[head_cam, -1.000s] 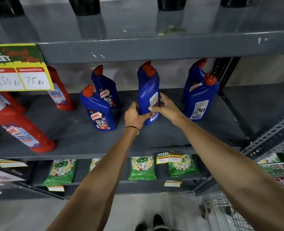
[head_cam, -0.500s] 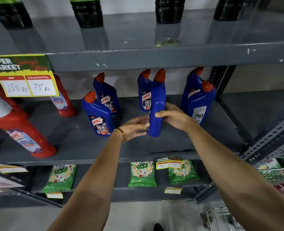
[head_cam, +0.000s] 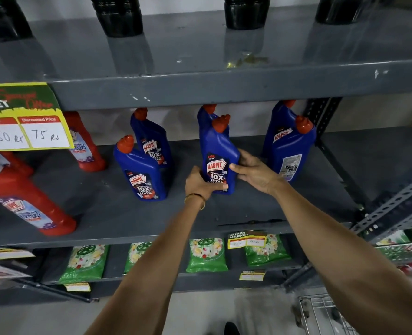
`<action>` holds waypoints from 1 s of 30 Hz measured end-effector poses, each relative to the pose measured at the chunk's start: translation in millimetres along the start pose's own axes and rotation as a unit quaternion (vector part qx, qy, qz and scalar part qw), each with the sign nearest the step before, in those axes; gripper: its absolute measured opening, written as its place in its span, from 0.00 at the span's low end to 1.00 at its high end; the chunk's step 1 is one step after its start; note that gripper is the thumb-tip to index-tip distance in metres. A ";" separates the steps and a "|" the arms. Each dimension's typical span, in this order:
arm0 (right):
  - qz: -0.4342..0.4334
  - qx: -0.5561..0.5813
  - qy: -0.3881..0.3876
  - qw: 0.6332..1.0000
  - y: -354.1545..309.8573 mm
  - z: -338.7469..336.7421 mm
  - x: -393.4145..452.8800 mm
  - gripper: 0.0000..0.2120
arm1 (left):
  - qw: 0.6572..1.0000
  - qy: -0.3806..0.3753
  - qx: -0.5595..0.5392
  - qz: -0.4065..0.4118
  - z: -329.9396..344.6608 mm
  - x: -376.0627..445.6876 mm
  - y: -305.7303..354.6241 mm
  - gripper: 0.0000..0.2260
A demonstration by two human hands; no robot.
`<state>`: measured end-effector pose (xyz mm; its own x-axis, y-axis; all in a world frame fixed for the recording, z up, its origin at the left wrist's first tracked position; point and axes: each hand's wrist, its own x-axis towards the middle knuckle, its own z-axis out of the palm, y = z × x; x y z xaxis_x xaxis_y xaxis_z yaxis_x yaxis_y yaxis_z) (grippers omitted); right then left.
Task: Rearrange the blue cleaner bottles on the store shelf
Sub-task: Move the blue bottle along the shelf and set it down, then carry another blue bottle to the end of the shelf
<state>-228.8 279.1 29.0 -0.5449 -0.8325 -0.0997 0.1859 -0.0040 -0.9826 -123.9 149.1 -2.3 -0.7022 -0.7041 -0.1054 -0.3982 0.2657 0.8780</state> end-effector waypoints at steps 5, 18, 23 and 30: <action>0.012 -0.051 0.006 0.999 5.4 1.9 4.7 0.27 | 0.999 0.021 0.019 -0.018 13.8 1.1 -5.7 0.34; 0.069 -0.193 0.194 0.959 15.4 0.0 -9.9 0.28 | 0.993 0.090 -0.053 -0.048 23.3 -24.2 -28.9 0.19; 0.051 -0.215 0.376 0.900 32.4 -14.7 -35.8 0.20 | 0.998 0.015 -0.058 0.019 42.9 -47.9 -34.2 0.13; 0.081 -0.179 0.491 0.849 26.1 -67.3 -59.3 0.23 | 0.995 -0.084 -0.020 0.049 81.5 -38.7 9.9 0.24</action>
<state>-246.6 365.6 -1.3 -0.9872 0.0570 -0.1487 0.1592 0.3808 -0.9109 -148.8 232.6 -27.6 -0.8270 -0.5546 -0.0923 -0.3012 0.2983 0.9057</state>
